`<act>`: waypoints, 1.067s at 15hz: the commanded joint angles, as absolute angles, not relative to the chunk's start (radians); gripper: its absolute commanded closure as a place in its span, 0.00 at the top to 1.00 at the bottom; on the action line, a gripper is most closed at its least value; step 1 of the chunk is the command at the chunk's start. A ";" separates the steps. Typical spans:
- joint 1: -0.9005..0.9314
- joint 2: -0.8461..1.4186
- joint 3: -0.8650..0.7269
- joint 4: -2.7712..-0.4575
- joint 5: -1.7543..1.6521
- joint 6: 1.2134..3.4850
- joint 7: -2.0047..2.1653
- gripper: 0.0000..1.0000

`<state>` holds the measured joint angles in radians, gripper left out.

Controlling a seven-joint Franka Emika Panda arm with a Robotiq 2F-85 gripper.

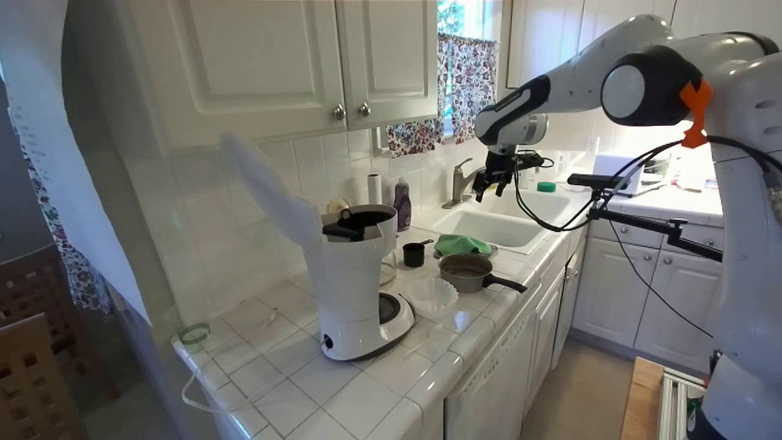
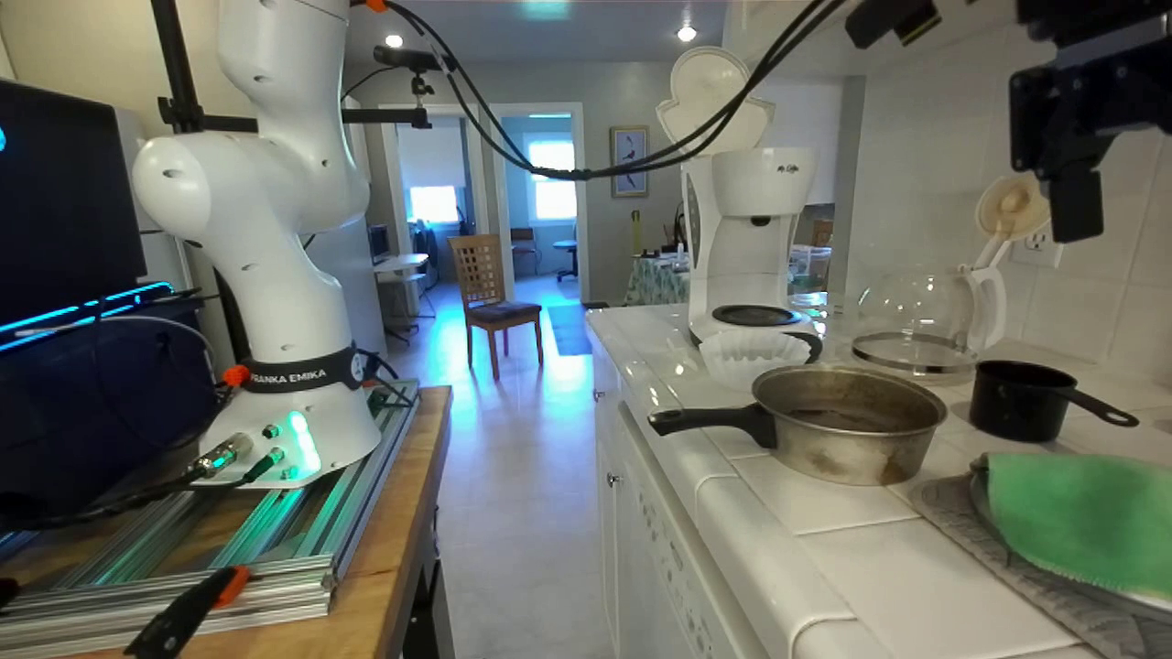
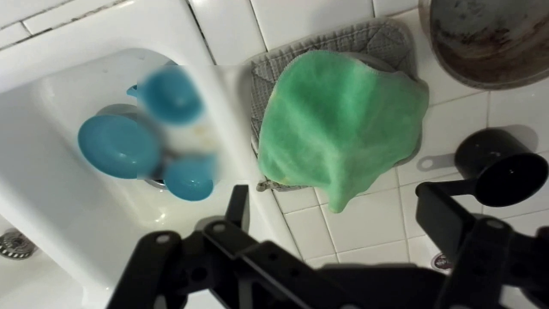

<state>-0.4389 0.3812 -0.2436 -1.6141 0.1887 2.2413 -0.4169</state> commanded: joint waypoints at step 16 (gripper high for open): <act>-0.478 0.829 -0.174 -1.096 0.152 1.901 -0.253 1.00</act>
<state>-0.4774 0.7507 -0.1778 -1.2082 0.1881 1.9482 -0.3066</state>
